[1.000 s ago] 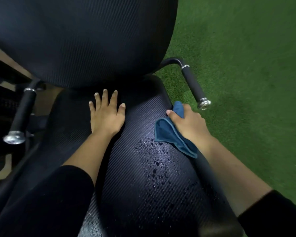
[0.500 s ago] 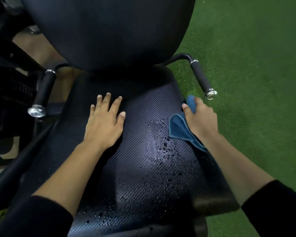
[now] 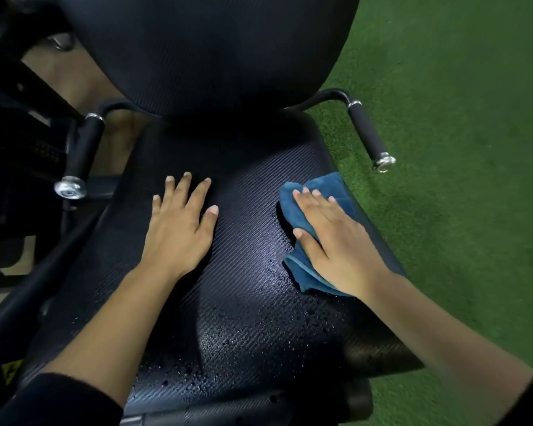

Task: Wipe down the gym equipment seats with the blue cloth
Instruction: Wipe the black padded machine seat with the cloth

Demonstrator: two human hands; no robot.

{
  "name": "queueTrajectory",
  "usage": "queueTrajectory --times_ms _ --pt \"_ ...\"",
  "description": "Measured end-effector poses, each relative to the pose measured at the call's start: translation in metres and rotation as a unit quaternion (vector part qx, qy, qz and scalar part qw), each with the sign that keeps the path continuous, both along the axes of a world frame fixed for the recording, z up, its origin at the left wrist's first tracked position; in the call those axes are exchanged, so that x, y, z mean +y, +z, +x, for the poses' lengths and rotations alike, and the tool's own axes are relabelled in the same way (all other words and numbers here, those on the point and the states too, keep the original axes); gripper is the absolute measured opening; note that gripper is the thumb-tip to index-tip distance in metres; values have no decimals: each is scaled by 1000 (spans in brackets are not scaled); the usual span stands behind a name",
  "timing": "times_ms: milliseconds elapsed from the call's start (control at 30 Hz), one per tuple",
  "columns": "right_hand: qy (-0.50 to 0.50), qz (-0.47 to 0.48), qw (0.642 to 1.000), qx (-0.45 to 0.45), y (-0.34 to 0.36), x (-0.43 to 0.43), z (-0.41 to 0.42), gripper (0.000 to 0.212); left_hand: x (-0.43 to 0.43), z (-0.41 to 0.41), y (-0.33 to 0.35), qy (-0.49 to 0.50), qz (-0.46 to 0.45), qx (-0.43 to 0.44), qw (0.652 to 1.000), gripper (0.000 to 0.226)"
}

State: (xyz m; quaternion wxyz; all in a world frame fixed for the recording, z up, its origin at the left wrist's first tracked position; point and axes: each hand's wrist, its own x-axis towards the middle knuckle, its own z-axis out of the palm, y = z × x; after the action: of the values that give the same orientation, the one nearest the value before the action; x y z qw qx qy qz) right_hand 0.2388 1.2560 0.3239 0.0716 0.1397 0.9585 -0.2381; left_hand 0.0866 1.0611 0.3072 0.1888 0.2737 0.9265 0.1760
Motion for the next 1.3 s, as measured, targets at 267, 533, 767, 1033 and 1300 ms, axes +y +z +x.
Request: queueTrajectory --times_ms 267,533,767,1033,1300 --pt "-11 106 993 -54 -20 5 -42 76 -8 -10 -2 10 -13 -3 1000 52" --pt "30 80 995 -55 -1 -33 -14 66 -8 -14 0 7 -5 -2 1000 51" --pt "1 98 993 -67 -19 -27 -65 59 -13 -19 -1 8 -29 -1 1000 52" --pt "-54 98 992 -62 -6 -34 -18 61 9 -2 3 -27 -25 7 999 53" --pt "-63 91 991 -80 -20 -20 -74 64 21 -7 -2 -23 -24 8 999 53"
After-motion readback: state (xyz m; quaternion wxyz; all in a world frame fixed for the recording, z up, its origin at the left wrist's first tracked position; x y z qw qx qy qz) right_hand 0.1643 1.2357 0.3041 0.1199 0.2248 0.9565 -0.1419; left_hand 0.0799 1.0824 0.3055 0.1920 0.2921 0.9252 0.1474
